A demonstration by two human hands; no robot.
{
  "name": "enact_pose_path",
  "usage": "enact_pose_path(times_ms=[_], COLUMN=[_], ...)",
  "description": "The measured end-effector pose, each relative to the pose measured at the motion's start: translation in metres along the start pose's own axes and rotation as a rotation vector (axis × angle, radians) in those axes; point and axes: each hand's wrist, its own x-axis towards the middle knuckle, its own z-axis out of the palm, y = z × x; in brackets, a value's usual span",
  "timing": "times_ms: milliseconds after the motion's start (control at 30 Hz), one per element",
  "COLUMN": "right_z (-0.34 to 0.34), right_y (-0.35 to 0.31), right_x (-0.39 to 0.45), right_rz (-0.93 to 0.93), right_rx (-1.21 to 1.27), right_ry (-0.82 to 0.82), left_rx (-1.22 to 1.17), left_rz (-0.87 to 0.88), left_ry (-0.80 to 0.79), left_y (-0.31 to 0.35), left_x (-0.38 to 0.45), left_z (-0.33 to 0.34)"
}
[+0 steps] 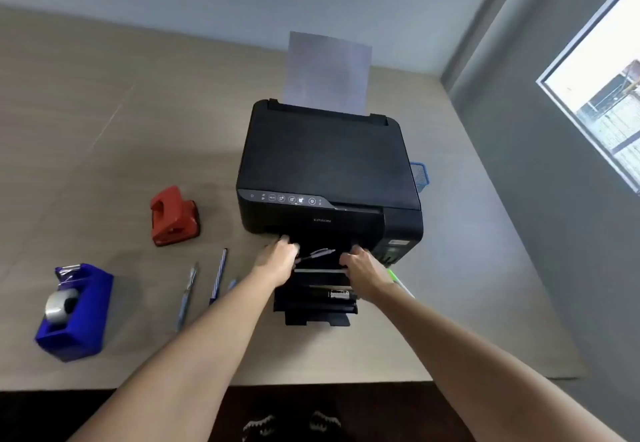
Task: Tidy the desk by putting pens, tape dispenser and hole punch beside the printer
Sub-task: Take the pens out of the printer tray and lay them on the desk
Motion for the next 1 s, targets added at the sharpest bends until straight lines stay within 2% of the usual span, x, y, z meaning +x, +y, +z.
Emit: enact_pose_path(times_ms=[133,267,467,567,633,733,800,867,1000], right_z=[0.000,0.005,0.000,-0.016,-0.028,-0.048,-0.066,-0.083,-0.107], right_y=[0.004,0.005,0.008,0.021,0.037,0.070,0.096,0.126,0.182], right_x=[0.012,0.016,0.011,-0.007,-0.027,-0.064,-0.084,-0.093,-0.068], right_rz=[0.017,-0.003,-0.058,-0.136,-0.191,-0.149,-0.031,0.115,0.376], right_rx=[-0.057,-0.096,-0.165,-0.024,0.113,0.273,0.401,0.477,0.542], right_ry=[-0.051,-0.083,-0.071,-0.055,0.044,0.322,0.526,0.658,0.735], left_rx=[0.107,0.143,-0.001,-0.210,-0.285,-0.311,-0.340,-0.397,-0.396], left_rz=[-0.058,-0.043,-0.001,0.019,0.031,0.127,0.201,0.289,0.389], left_ry=[-0.021,-0.001,0.013,0.044,0.115,0.303,0.392,0.447,0.458], left_y=[-0.006,-0.009,-0.020,-0.020,-0.021,-0.010,0.013,0.046,0.123], left_x=[0.002,0.001,-0.016,-0.039,-0.052,-0.060,-0.052,-0.034,0.031], left_z=[0.005,0.011,-0.001,-0.021,-0.040,-0.079,-0.108,-0.132,-0.150])
